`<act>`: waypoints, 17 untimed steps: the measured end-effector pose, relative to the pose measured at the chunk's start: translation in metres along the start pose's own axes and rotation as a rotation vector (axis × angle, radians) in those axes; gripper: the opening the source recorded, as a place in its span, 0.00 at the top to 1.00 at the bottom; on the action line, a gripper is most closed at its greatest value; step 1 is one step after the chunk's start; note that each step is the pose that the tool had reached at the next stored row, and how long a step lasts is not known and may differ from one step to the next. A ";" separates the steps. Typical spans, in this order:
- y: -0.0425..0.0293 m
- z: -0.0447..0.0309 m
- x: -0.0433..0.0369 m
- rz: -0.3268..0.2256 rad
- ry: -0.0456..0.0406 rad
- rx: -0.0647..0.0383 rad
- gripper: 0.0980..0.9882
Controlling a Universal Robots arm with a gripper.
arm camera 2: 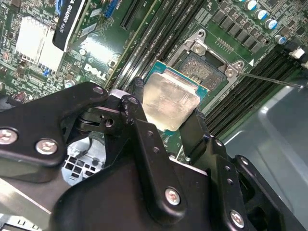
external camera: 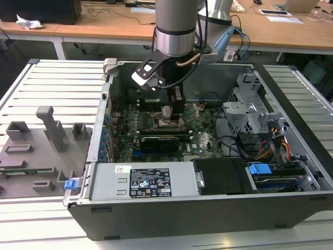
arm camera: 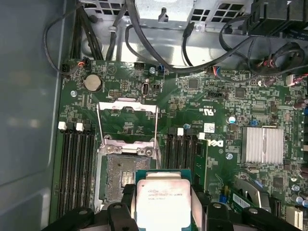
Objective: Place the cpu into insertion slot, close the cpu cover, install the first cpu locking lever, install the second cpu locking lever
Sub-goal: 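Place the cpu into insertion slot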
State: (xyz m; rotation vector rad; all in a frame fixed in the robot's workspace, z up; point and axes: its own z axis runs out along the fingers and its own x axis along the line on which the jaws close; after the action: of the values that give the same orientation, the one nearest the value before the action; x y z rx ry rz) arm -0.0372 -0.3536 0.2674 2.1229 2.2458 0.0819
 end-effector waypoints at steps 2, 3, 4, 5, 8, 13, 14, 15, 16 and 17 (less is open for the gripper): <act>-0.0002 0.0021 0.0000 0.000 0.0000 0.000 0.50; -0.0002 0.0029 0.0001 -0.001 0.0001 0.000 0.50; -0.0003 0.0039 0.0004 -0.004 0.0001 0.000 0.50; -0.0004 0.0050 0.0009 -0.008 0.0004 0.000 0.50; -0.0004 0.0109 0.0069 -0.015 0.0011 0.000 0.50; 0.0010 0.0178 0.0199 -0.001 0.0003 0.001 0.50; 0.0011 0.0201 0.0209 0.009 -0.0003 0.003 0.50; 0.0011 0.0225 0.0220 0.020 -0.0012 0.005 0.50; 0.0010 0.0236 0.0225 0.025 -0.0015 0.006 0.50; 0.0010 0.0251 0.0233 0.031 -0.0019 0.007 0.50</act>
State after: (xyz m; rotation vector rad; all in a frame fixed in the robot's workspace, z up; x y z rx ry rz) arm -0.0357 -0.3301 0.2425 2.1612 2.2155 0.0730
